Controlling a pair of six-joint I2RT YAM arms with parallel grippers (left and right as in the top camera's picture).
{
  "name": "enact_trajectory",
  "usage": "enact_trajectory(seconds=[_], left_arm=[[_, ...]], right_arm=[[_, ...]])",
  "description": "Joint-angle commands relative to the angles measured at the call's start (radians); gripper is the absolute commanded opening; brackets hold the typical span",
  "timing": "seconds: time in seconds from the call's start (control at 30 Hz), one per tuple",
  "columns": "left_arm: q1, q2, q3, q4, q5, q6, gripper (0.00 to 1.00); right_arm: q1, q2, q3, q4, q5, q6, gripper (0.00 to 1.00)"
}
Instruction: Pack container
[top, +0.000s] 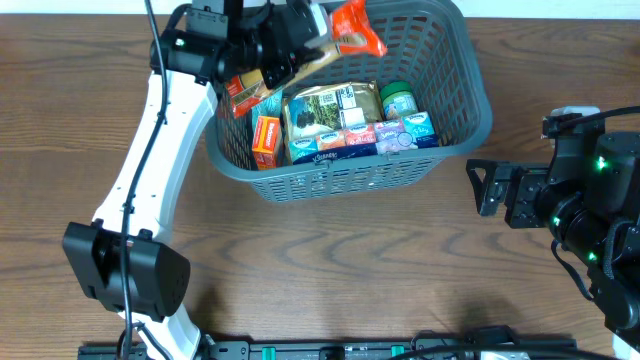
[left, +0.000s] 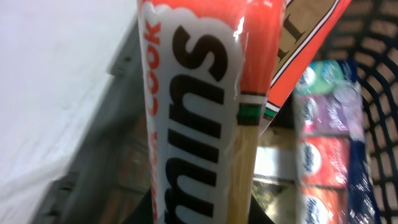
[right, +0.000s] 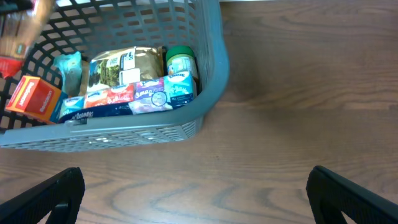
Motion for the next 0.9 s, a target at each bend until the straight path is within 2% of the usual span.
enact_trajectory(seconds=[0.0, 0.1, 0.13, 0.17, 0.2, 0.3, 0.4, 0.5, 0.6, 0.67, 0.87], left_arm=[[-0.003, -0.053, 0.032, -0.015, -0.039, 0.111, 0.06], [-0.010, -0.053, 0.032, -0.013, -0.058, 0.110, 0.06], [-0.013, -0.054, 0.032, -0.002, -0.058, 0.109, 0.11], [-0.014, -0.061, 0.032, 0.018, -0.057, 0.096, 0.66], [-0.017, -0.071, 0.034, 0.042, -0.057, 0.077, 0.98], [-0.018, -0.131, 0.050, 0.172, -0.057, -0.026, 0.98], [-0.009, -0.238, 0.080, 0.270, -0.090, -0.079, 0.98], [0.013, -0.356, 0.109, 0.251, -0.260, -0.143, 0.98], [0.069, -0.485, 0.110, 0.132, -0.515, -0.230, 0.98], [0.130, -0.559, 0.110, 0.006, -0.596, -0.294, 0.98], [0.306, -0.713, 0.110, -0.357, -0.612, -0.536, 0.98]], right_arm=[[-0.008, 0.000, 0.002, -0.002, -0.001, 0.010, 0.99], [-0.008, 0.000, 0.003, -0.002, -0.001, 0.010, 0.99], [-0.008, 0.000, 0.003, -0.002, -0.001, 0.010, 0.99], [-0.008, 0.000, 0.003, -0.002, -0.001, 0.010, 0.99], [-0.008, 0.000, 0.003, -0.002, -0.001, 0.010, 0.99], [-0.008, 0.000, 0.003, -0.002, -0.001, 0.010, 0.99], [-0.008, 0.000, 0.003, -0.002, -0.001, 0.010, 0.99], [-0.008, 0.000, 0.003, -0.002, -0.001, 0.010, 0.99], [-0.008, 0.000, 0.002, -0.002, -0.001, 0.010, 0.99], [-0.008, 0.000, 0.002, -0.002, -0.001, 0.010, 0.99], [-0.008, 0.000, 0.003, -0.002, -0.001, 0.010, 0.99]])
